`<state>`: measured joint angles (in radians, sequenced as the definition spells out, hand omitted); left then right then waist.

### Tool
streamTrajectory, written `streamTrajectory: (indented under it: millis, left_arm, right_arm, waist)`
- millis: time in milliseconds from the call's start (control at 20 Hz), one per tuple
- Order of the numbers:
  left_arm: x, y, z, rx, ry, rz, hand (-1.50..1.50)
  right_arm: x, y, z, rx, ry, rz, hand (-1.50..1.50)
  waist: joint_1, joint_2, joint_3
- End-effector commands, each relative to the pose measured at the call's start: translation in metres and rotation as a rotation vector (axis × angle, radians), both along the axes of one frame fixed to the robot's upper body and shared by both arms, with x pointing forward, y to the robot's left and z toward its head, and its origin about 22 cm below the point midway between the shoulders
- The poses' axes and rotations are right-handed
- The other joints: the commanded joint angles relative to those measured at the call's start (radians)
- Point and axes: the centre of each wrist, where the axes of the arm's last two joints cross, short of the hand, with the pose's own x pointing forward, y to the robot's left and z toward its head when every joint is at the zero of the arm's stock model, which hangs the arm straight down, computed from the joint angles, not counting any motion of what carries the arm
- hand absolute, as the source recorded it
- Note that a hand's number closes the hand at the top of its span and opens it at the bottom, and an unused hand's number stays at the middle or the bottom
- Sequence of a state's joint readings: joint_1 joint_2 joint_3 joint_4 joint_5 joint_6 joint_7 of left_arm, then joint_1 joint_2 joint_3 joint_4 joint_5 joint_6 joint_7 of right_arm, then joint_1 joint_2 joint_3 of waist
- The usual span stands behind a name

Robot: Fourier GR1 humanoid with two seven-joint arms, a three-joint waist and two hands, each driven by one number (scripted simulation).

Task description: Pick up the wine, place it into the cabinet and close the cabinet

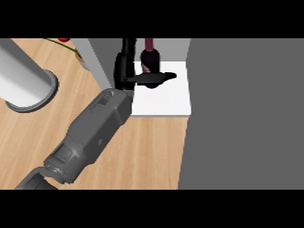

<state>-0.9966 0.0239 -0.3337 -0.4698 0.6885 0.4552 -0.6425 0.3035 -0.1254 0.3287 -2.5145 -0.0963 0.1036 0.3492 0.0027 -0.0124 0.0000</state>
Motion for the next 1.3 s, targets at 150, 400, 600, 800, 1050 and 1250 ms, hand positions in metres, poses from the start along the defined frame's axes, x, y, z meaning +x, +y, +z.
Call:
streamTrajectory:
  millis: [150,400,600,800,1050,1250]
  left_arm:
    - [-0.027,0.006,-0.005,-0.045,0.002,-0.039,-1.50]
    - [-0.064,0.002,-0.007,-0.099,-0.002,-0.099,-1.50]
    - [-0.103,0.002,-0.016,-0.124,0.003,-0.126,-1.50]
    - [-0.122,0.015,0.003,-0.125,-0.012,-0.108,-1.50]
    - [-0.170,0.012,0.001,-0.153,-0.012,-0.148,-1.50]
    - [-0.193,0.026,-0.012,-0.174,-0.034,-0.127,-1.50]
  right_arm:
    - [-0.036,-0.009,0.026,0.025,-0.068,0.011,-1.50]
    - [-0.030,-0.004,0.026,0.017,-0.063,-0.017,-1.50]
    - [-0.029,-0.007,0.028,0.030,-0.068,-0.003,-1.50]
    - [-0.028,-0.012,0.030,0.025,-0.076,-0.001,-1.50]
    - [-0.033,-0.008,0.039,0.011,-0.077,0.020,-1.50]
    - [-0.039,-0.005,0.043,-0.054,-0.055,0.085,1.50]
  waist:
    - [0.012,-0.007,0.001]
    - [0.020,-0.006,0.000]
    - [0.019,-0.001,0.000]
    - [0.008,0.003,0.001]
    - [0.005,0.004,0.000]
    - [-0.002,0.006,-0.001]
